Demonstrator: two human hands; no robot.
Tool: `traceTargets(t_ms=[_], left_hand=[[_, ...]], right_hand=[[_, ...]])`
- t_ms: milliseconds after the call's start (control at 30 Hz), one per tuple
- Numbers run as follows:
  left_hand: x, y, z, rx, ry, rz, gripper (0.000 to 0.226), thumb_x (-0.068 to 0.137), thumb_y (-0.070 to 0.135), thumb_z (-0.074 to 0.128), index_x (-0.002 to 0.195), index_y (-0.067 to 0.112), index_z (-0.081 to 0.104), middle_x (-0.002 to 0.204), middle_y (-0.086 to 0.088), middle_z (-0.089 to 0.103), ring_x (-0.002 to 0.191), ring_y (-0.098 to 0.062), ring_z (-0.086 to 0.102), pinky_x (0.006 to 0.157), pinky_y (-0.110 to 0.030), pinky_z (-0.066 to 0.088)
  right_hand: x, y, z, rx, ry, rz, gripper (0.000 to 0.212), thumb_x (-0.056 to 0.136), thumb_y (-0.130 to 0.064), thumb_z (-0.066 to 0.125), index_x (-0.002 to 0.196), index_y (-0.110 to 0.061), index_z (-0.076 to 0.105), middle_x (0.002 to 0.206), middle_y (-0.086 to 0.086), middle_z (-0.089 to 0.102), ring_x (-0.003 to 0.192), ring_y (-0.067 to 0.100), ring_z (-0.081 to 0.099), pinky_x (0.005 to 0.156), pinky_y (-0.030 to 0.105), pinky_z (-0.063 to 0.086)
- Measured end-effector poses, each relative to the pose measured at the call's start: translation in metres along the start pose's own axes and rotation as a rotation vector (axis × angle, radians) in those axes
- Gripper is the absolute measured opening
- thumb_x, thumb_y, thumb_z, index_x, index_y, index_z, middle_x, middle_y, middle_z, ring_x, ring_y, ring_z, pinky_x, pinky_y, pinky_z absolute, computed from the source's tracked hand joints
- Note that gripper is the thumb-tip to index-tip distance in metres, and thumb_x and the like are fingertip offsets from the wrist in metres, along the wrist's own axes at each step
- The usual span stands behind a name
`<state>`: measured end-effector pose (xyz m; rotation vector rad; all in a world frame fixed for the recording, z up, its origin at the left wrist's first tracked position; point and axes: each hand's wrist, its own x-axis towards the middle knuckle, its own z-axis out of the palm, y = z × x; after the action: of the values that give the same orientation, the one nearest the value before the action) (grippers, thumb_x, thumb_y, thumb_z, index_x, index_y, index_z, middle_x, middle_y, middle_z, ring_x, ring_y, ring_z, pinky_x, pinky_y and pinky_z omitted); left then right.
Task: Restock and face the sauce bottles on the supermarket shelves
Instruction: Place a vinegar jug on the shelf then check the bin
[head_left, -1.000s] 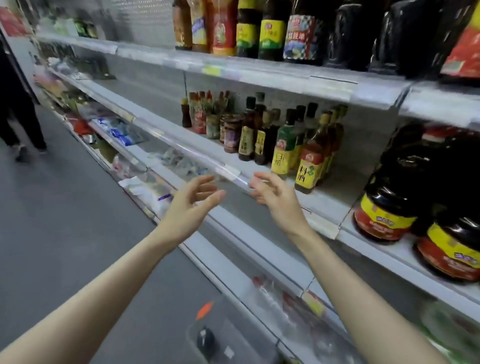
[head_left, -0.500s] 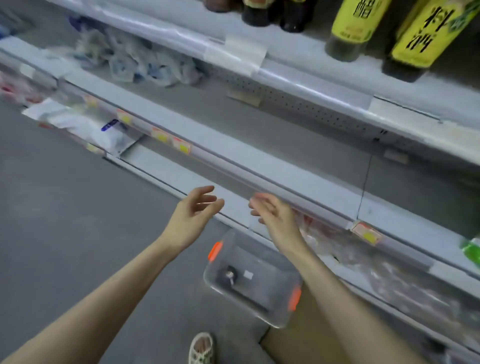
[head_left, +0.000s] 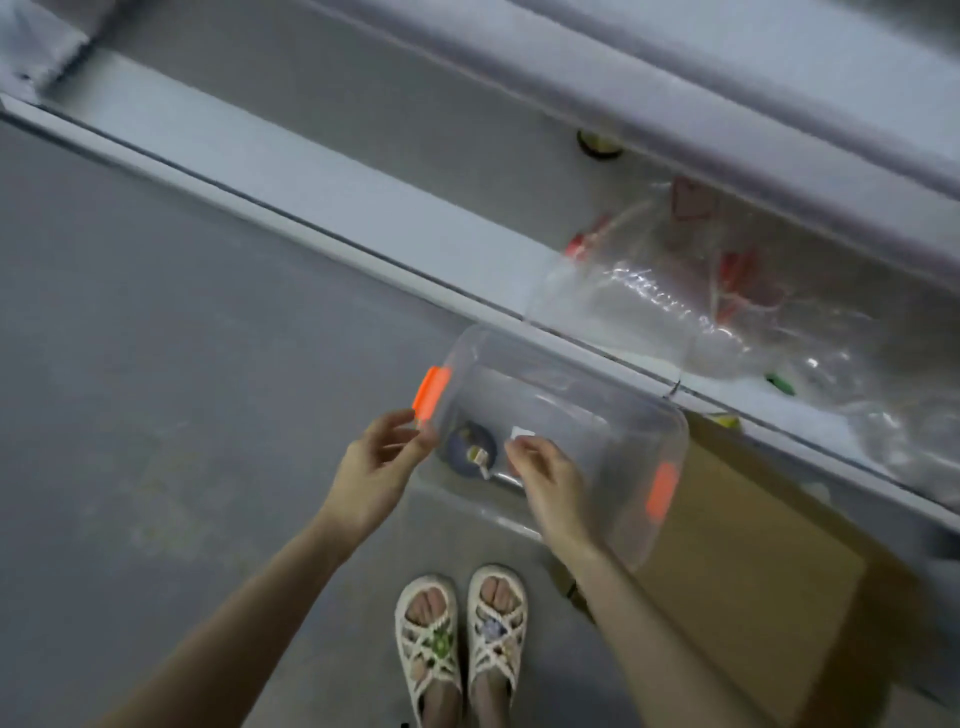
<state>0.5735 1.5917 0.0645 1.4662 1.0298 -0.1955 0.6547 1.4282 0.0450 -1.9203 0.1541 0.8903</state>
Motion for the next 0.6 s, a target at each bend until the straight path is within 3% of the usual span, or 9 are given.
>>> traceTargets(t_ms=[67,133,267,500,600], left_hand=[[0.018,-0.032,0.009,0.002,0.006,-0.040,0.027,0.091,0.020,0.062,0.118,0.016,0.058,0.097,0.000,0.064,0.083,0.001,0.059,0.076,-0.022,0.047],[0.033,-0.060,0.017,-0.008,0.008,-0.072,0.026,0.092,0.019,0.061,0.117,0.015,0.058,0.093,0.005,0.064,0.082,0.002,0.058,0.073,-0.018,0.048],[0.055,-0.102,0.028,-0.014,0.016,-0.101,0.028,0.091,0.022,0.062,0.118,0.017,0.058,0.094,0.008,0.064,0.084,0.002,0.060,0.070,-0.016,0.048],[0.069,-0.132,0.032,-0.017,0.005,-0.125,0.031,0.090,0.028,0.061,0.120,0.019,0.058,0.104,0.003,0.066,0.096,-0.009,0.064,0.075,-0.022,0.051],[0.069,-0.131,0.032,-0.020,0.004,-0.123,0.029,0.091,0.027,0.061,0.118,0.018,0.057,0.104,0.001,0.066,0.095,-0.013,0.063,0.077,-0.025,0.051]], right_hand=[[0.019,0.036,0.015,-0.010,0.016,0.036,0.010,0.092,-0.018,0.063,0.094,-0.009,0.064,0.081,0.002,0.068,0.078,0.004,0.064,0.071,0.013,0.044],[0.035,0.068,0.027,-0.021,0.015,0.062,0.016,0.092,-0.022,0.063,0.096,-0.006,0.065,0.088,0.010,0.068,0.082,0.015,0.061,0.073,0.016,0.043],[0.061,0.113,0.045,-0.007,-0.017,0.114,0.023,0.092,-0.028,0.061,0.098,-0.006,0.066,0.091,0.000,0.069,0.086,0.009,0.060,0.069,0.005,0.041],[0.085,0.144,0.063,0.005,-0.036,0.157,0.023,0.093,-0.037,0.058,0.076,-0.023,0.063,0.066,-0.014,0.060,0.065,-0.007,0.055,0.060,0.009,0.038],[0.087,0.148,0.067,0.015,-0.048,0.170,0.023,0.095,-0.038,0.055,0.089,-0.019,0.066,0.081,-0.009,0.063,0.076,-0.002,0.056,0.062,0.004,0.039]])
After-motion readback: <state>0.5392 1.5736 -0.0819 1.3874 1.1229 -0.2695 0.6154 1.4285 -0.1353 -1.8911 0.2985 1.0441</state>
